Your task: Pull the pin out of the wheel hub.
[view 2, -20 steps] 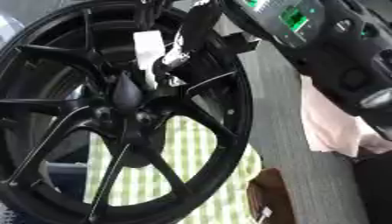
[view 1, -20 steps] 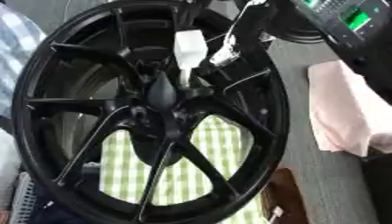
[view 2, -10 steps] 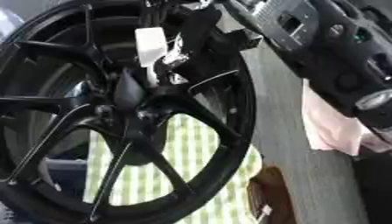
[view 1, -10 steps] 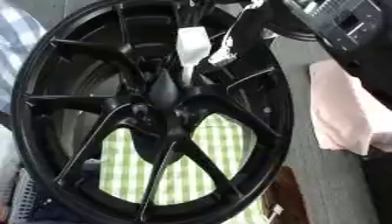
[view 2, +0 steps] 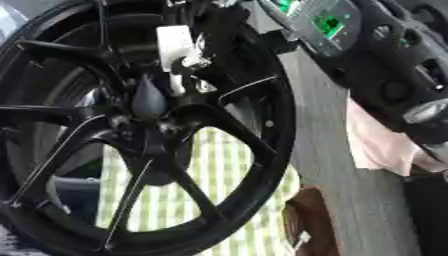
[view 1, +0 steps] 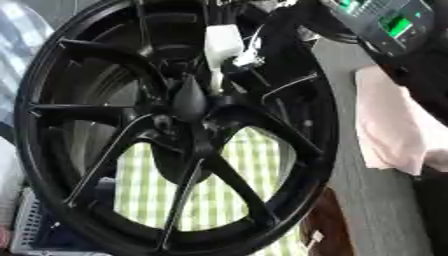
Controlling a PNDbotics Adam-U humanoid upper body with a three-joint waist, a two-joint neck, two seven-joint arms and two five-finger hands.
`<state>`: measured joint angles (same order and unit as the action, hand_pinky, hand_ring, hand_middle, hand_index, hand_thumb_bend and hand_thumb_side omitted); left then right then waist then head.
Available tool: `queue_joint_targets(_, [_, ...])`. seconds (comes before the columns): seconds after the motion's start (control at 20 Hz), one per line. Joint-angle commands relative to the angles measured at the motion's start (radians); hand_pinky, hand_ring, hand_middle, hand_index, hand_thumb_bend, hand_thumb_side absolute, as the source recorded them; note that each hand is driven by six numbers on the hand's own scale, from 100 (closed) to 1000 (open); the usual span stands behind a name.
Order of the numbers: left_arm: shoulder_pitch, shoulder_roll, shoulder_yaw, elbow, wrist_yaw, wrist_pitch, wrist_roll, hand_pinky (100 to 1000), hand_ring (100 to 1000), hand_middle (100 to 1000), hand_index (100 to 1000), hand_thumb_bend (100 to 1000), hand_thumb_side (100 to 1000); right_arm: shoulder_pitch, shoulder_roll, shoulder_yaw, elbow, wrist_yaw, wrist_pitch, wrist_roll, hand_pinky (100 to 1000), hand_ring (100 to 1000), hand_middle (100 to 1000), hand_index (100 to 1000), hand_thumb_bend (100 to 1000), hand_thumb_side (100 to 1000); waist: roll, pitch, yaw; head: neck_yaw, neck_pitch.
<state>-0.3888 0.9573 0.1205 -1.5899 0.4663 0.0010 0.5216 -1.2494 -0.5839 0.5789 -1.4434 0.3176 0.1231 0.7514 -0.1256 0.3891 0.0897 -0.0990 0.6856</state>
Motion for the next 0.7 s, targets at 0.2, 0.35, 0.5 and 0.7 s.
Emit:
queue_joint_targets(0.2, [-0.01, 0.029, 0.009, -0.013, 0.004, 0.001, 0.003, 825, 734, 687, 829, 100, 776, -0.02, -0.013, -0.012, -0.02, -0.021, 0.022, -0.002, 831, 716, 498, 638, 430, 192, 0.007, -0.025, 0.003, -0.001, -0.001])
queue_joint_targets(0.35, [-0.01, 0.029, 0.009, -0.012, 0.005, 0.001, 0.003, 825, 733, 685, 828, 100, 774, -0.02, -0.013, -0.012, -0.022, -0.027, 0.023, 0.005, 823, 691, 472, 615, 422, 129, 0.006, -0.028, 0.003, -0.001, -0.007])
queue_joint_targets(0.5, [-0.01, 0.03, 0.009, -0.012, 0.006, 0.002, 0.004, 826, 733, 685, 828, 100, 774, -0.022, -0.01, -0.015, -0.026, -0.046, 0.034, 0.002, 821, 677, 442, 587, 404, 114, 0.006, -0.033, 0.001, -0.002, -0.007])
queue_joint_targets(0.7, [-0.009, 0.031, 0.01, -0.01, 0.006, 0.002, 0.003, 826, 733, 684, 828, 100, 773, -0.028, -0.01, -0.021, -0.04, -0.075, 0.057, -0.011, 820, 662, 425, 569, 388, 108, 0.006, -0.041, -0.001, -0.004, -0.003])
